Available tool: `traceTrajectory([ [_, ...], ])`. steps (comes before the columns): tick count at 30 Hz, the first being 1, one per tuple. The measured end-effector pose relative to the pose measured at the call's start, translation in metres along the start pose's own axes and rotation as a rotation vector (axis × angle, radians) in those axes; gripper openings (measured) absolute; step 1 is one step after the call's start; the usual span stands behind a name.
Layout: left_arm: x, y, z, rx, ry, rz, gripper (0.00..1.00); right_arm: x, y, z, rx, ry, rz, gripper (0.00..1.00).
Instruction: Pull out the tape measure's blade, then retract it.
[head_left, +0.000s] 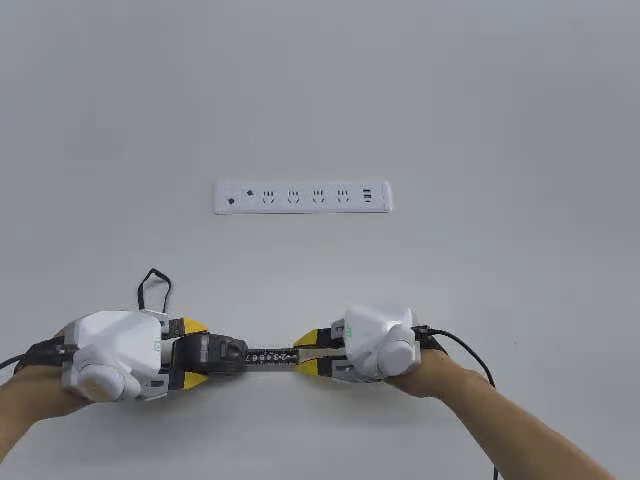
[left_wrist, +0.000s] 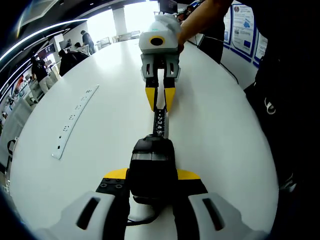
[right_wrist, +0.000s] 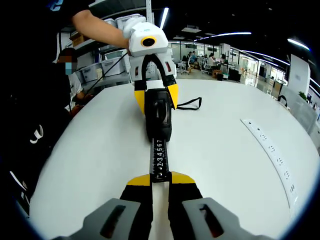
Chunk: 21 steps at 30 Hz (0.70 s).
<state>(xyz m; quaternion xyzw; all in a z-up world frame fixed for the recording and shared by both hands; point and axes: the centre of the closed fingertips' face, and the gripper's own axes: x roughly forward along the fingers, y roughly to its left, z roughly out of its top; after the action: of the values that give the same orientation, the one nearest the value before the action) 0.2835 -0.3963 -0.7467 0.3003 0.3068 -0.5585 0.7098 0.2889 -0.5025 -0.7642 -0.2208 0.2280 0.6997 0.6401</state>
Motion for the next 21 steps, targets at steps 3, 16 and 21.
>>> traceTrajectory([
  [3, 0.001, 0.000, -0.002, 0.000, 0.000, -0.001, 0.28, -0.005, 0.000, -0.004, 0.003, 0.004, -0.001, 0.07],
  [16, 0.001, 0.000, -0.003, 0.008, 0.001, -0.004, 0.28, -0.023, 0.001, -0.014, 0.004, 0.010, -0.008, 0.07],
  [21, 0.002, 0.000, -0.002, 0.011, 0.004, -0.005, 0.28, -0.030, 0.001, -0.018, 0.007, 0.008, -0.008, 0.07],
])
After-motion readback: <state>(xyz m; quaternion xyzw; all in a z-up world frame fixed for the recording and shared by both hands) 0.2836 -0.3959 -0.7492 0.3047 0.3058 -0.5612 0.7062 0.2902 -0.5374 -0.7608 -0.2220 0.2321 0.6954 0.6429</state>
